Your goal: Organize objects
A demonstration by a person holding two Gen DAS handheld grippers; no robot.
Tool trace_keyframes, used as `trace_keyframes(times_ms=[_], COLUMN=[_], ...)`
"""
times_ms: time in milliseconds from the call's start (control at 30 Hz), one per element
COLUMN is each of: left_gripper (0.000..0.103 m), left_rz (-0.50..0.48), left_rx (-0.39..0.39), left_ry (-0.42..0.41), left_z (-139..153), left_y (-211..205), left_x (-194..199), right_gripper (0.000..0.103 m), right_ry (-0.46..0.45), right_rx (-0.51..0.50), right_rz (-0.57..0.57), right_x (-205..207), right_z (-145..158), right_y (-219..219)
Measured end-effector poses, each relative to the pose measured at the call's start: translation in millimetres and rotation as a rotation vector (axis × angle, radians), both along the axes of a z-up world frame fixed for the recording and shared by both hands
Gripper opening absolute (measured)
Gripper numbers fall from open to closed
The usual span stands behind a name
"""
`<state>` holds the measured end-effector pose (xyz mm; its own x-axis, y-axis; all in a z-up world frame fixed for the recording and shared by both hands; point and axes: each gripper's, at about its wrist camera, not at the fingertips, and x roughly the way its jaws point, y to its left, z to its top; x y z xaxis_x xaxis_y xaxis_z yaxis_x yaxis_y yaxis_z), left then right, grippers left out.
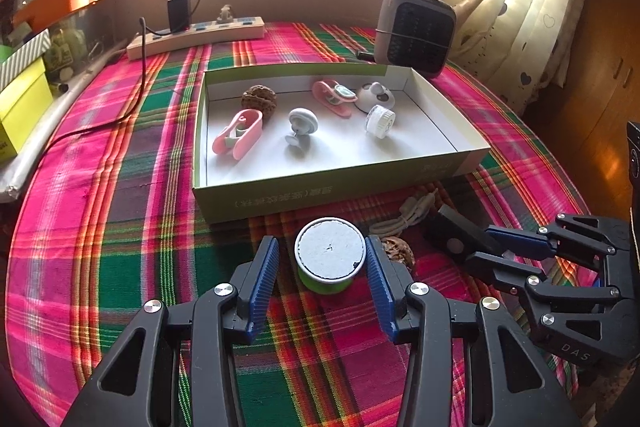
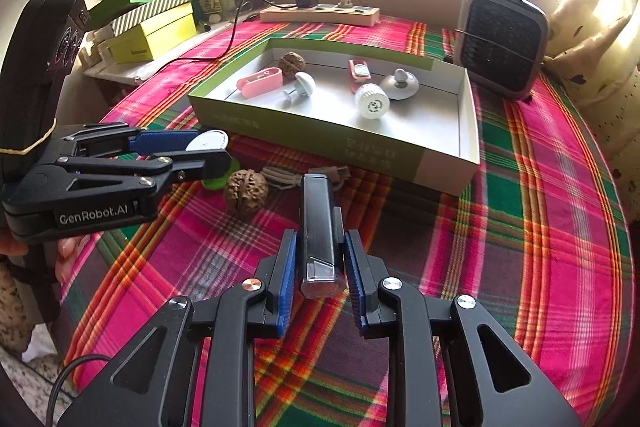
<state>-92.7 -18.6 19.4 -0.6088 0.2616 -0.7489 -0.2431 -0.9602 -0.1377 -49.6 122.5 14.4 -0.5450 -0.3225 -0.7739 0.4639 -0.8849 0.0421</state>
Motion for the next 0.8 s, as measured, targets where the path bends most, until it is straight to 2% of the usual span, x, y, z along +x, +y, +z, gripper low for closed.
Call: trace_keyframes(times_ms=[100, 200, 800], left_gripper=[0.034, 0.032, 0.032], left_rz=[0.012, 0.021, 0.052], left_rx=[0.0, -0.002, -0.042], left_ry=[-0.001, -0.001, 0.012], left_z=[-0.4, -0.7, 0.4], left_y=[-2.1, -3.4, -10.4], left_x=[-0.5, -0.6, 9.8], right_gripper=[0.025, 0.025, 0.025], right_ry=[-0.001, -0.004, -0.014], right_rx=[0.003, 0.005, 0.006], right_rz=[-0.006, -0.013, -0.08], right_x=[1.1, 2.2, 4.1], right_z=[-0.5, -1.4, -3.3], right_y=[2.2, 5.4, 27.1])
